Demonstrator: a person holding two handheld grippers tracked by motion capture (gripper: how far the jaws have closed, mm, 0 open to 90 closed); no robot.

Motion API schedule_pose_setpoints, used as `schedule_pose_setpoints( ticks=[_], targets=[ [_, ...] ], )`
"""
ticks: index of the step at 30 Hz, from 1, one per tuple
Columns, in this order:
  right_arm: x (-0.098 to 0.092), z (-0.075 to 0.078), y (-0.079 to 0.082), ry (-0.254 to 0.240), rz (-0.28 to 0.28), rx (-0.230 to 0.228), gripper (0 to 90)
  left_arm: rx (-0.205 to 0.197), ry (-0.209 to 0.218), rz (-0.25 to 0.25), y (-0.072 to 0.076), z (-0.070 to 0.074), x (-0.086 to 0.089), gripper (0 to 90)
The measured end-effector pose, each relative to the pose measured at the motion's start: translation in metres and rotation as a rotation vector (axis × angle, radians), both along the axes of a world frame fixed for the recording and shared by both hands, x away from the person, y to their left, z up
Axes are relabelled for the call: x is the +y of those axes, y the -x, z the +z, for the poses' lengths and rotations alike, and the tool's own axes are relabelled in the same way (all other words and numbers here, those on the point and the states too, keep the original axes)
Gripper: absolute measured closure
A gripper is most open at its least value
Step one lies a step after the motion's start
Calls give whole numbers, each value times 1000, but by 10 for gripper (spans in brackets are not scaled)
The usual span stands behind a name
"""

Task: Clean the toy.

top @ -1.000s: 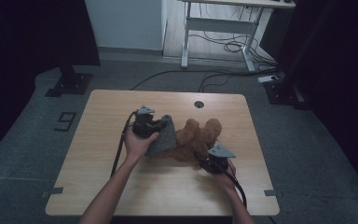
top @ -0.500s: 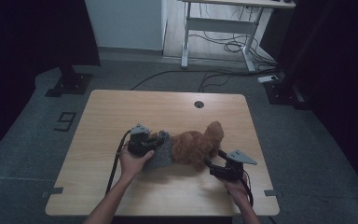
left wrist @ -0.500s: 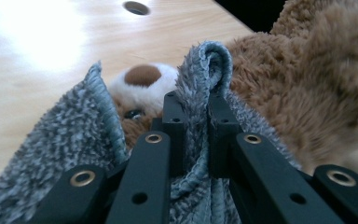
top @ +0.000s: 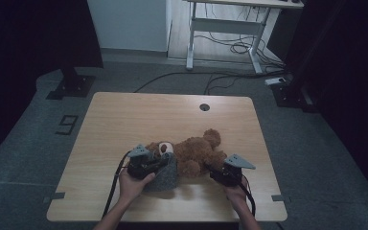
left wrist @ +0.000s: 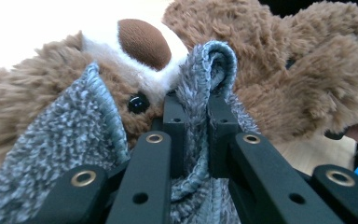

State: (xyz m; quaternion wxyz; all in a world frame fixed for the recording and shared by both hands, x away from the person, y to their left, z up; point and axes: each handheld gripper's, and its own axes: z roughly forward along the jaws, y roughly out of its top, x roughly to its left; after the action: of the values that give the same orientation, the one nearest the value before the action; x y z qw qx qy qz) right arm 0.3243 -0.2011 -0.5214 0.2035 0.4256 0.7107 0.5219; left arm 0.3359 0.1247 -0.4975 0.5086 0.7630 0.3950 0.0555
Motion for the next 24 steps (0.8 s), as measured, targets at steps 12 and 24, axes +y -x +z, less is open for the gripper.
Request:
schedule_pose_setpoints(
  ticks=[12,24],
  targets=[
    [-5,-6,-7,-4,-35,-20,577,-33,4,14,-16,38,-9,809],
    [-6,-10,-5,13,-64,-7,589,-80,-202,134,-69,41,-47,805]
  ],
)
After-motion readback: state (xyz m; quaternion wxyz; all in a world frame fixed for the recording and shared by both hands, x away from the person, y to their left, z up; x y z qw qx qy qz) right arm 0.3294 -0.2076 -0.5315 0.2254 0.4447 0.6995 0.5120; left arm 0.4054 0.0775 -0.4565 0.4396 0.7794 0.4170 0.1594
